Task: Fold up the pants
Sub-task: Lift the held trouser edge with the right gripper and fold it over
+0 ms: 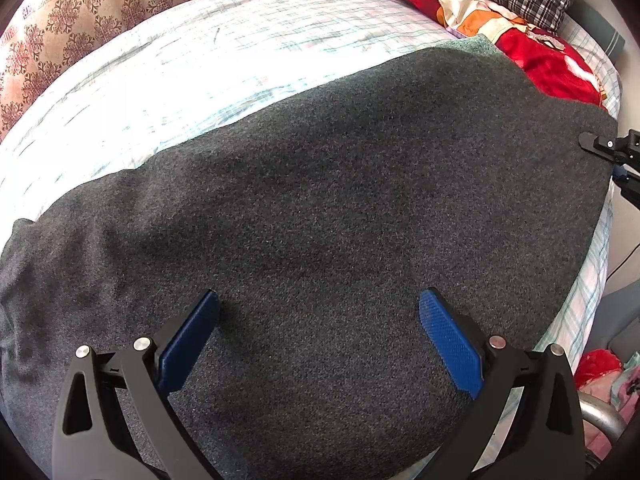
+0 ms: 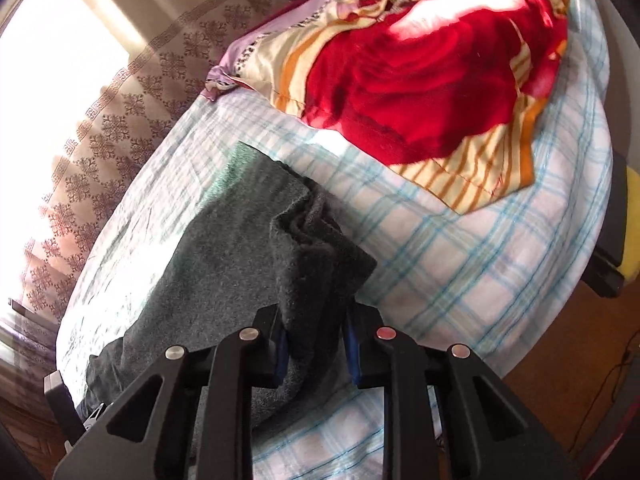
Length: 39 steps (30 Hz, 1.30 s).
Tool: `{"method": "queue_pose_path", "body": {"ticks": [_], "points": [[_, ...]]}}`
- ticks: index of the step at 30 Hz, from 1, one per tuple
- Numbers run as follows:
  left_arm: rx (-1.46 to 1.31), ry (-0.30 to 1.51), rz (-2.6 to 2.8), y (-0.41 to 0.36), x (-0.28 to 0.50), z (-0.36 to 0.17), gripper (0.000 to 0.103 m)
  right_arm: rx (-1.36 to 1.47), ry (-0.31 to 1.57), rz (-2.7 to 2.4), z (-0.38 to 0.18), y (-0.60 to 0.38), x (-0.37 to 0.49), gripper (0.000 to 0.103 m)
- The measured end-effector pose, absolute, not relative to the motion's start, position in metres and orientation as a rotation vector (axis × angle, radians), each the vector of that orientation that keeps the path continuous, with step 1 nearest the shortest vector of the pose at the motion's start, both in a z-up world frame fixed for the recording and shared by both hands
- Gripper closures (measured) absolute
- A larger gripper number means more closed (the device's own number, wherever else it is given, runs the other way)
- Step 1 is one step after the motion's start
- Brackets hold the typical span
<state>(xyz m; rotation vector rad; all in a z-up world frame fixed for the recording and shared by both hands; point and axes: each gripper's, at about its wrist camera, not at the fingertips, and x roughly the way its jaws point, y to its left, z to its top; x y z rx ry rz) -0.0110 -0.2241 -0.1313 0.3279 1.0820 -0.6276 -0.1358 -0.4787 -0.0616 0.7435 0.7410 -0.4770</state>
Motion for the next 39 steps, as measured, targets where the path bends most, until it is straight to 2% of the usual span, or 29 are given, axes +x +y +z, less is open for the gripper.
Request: {"method": "queue_pose_path", "body": {"ticks": [8,15,22,32,39], "points": [[0.234,1.137,-0.609,-0.203,0.008,-0.121,0.002,0.592,0.661,-0.368,-0.004,-0.435,-0.119,0.081],[-0.01,1.155,-0.518,-0.142,0.049,-0.099,0.002,0.483,0.626,-0.238,0.037,-0.382,-0.085,0.082],[-0.123,1.103,-0.444,-0.079,0.075,-0.076,0.002,0.349,0.625,-0.095,0.061,-0.314,-0.054,0.082],[-0.267,1.092,-0.335,0.016,0.089,-0.081,0.002,0.147,0.709,0.15,0.055,-0.189,-0.022,0.082],[-0.386,1.129,-0.265,0.073,0.086,-0.107,0.002,0.048,0.843,0.353,0.008,-0.102,-0.012,0.082]]}}
